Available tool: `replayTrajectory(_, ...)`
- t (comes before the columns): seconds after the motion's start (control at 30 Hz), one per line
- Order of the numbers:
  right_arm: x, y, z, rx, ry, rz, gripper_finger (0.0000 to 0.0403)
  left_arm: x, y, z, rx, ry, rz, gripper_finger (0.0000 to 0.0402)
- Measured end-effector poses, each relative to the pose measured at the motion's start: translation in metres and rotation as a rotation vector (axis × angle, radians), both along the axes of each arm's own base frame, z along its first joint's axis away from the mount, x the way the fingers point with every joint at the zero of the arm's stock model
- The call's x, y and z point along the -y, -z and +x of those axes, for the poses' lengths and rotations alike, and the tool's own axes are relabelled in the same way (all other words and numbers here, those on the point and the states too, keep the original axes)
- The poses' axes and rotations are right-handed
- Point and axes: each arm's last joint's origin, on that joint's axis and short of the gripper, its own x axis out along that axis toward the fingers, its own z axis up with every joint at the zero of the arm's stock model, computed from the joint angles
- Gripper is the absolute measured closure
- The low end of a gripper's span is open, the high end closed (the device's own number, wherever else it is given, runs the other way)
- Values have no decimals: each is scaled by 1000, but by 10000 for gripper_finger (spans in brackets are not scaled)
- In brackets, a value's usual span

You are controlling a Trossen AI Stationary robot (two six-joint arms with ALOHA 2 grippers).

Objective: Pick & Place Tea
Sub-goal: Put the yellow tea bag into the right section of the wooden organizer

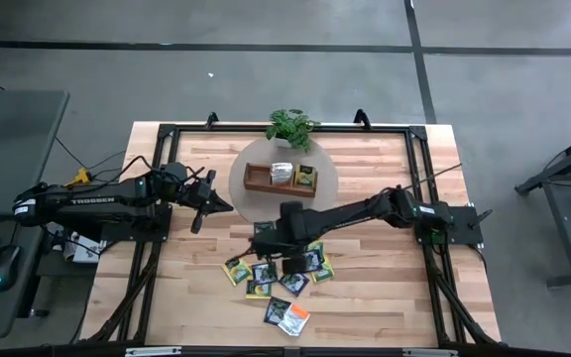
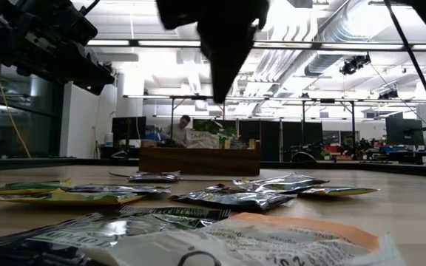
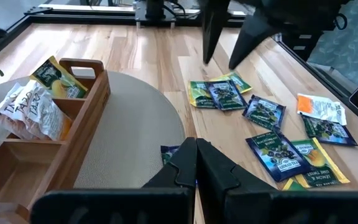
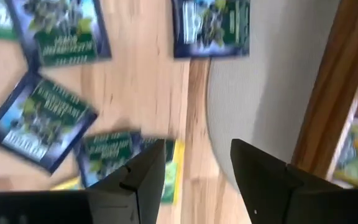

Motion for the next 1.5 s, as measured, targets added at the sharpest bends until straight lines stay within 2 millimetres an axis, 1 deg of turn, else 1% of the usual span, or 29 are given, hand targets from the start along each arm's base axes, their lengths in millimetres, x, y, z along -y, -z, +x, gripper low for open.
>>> replayTrajectory(0.1, -4, -8, -9, -27, 31, -9, 224, 0, 0, 0, 0, 0, 0, 401)
replayTrajectory(0.27, -6, -19, -19, -33, 84, -17, 224, 0, 0, 0, 1, 0, 0, 401)
replayTrajectory(0.4, -7, -20, -23, -53, 118, -18, 224, 0, 0, 0, -1, 0, 0, 401)
replayTrajectory(0.5, -8, -16, -26, -71, 119, 9, 224, 0, 0, 0, 0, 0, 0, 401)
replayTrajectory(0.57, -8, -11, -31, -88, 137, 25, 224, 0, 0, 0, -1, 0, 0, 401)
replayTrajectory(0.7, 1, -1, -52, -103, 226, 30, 224, 0, 0, 0, 0, 0, 0, 401)
replayTrajectory(0.9, 7, 19, -85, 21, 368, 182, 224, 0, 0, 0, 0, 0, 0, 401)
replayTrajectory(1.0, 8, 29, -101, 92, 482, 236, 224, 0, 0, 0, 0, 0, 0, 401)
replayTrajectory(1.1, 10, 38, -117, 167, 632, 289, 223, 0, 0, 0, 0, 0, 0, 401)
replayTrajectory(1.17, 12, 45, -125, 222, 739, 343, 224, 0, 0, 0, 0, 0, 0, 401)
replayTrajectory(1.3, 16, 60, -140, 286, 860, 450, 221, 0, 0, 0, 0, 0, 0, 401)
replayTrajectory(1.4, 17, 72, -148, 327, 928, 539, 215, 0, 0, 0, 0, 0, 0, 401)
replayTrajectory(1.5, 16, 80, -155, 347, 973, 587, 210, 0, 0, 0, 0, 0, 0, 401)
